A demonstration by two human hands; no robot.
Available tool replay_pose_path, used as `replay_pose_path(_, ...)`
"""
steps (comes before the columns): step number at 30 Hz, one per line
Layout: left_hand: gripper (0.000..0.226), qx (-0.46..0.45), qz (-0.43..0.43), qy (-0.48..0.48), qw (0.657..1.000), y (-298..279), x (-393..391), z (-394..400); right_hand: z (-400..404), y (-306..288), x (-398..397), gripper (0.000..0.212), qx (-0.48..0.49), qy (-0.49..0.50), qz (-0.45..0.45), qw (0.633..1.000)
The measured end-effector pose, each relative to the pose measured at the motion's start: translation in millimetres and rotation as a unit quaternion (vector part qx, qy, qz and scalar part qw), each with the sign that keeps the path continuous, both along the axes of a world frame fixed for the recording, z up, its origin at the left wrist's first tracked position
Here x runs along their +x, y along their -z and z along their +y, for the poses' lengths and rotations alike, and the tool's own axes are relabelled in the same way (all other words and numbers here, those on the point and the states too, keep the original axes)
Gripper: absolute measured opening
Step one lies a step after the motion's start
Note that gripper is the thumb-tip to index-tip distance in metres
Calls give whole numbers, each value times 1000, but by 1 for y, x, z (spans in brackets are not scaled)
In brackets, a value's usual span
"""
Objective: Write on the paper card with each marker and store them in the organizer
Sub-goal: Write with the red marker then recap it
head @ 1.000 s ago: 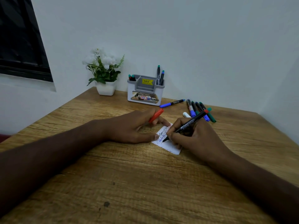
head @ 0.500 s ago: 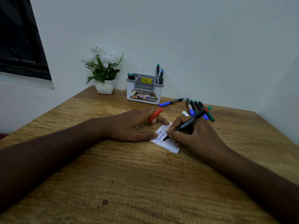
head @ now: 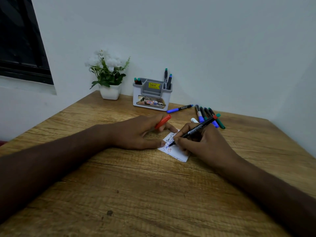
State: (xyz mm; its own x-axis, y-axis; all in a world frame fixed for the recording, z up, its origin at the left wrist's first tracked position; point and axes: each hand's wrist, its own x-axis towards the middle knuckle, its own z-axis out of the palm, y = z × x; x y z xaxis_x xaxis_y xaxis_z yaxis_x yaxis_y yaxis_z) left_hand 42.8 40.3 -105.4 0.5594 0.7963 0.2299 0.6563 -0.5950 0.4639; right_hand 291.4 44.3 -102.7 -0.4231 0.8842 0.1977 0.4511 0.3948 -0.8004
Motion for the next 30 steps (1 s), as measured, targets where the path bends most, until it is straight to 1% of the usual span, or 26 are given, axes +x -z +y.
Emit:
replay_pose_path(6, 31, -8, 1, -4, 1000, 0, -1, 0, -1, -1, 1, 5, -7, 6, -1, 1000)
replay_pose_path(11, 43, -3, 3, -1, 1000, 0, -1, 0, -1, -1, 2, 6, -5, 5, 5, 1000)
replay_pose_path(14, 35, -2, 6, -5, 1000, 1, -1, 1, -1, -1, 1, 9, -5, 12, 6, 1000)
replay_pose_path(18, 30, -1, 13, -11, 1000, 0, -1, 1, -1, -1, 1, 6, -14, 22, 10, 1000)
replay_pose_path(21, 29, -8, 11, -9, 1000, -2, 0, -1, -1, -1, 1, 5, -12, 22, 11, 1000)
replay_pose_path(24, 39, -9, 7, -5, 1000, -2, 0, -2, -1, -1, 1, 6, -12, 27, 7, 1000)
replay_pose_path(26, 40, -6, 9, -5, 1000, -2, 0, -2, 0, -1, 1, 6, -13, 37, 4, 999)
replay_pose_path(30, 29, -7, 12, -7, 1000, -1, 0, -1, 0, -1, 1, 6, -11, 36, 6, 999)
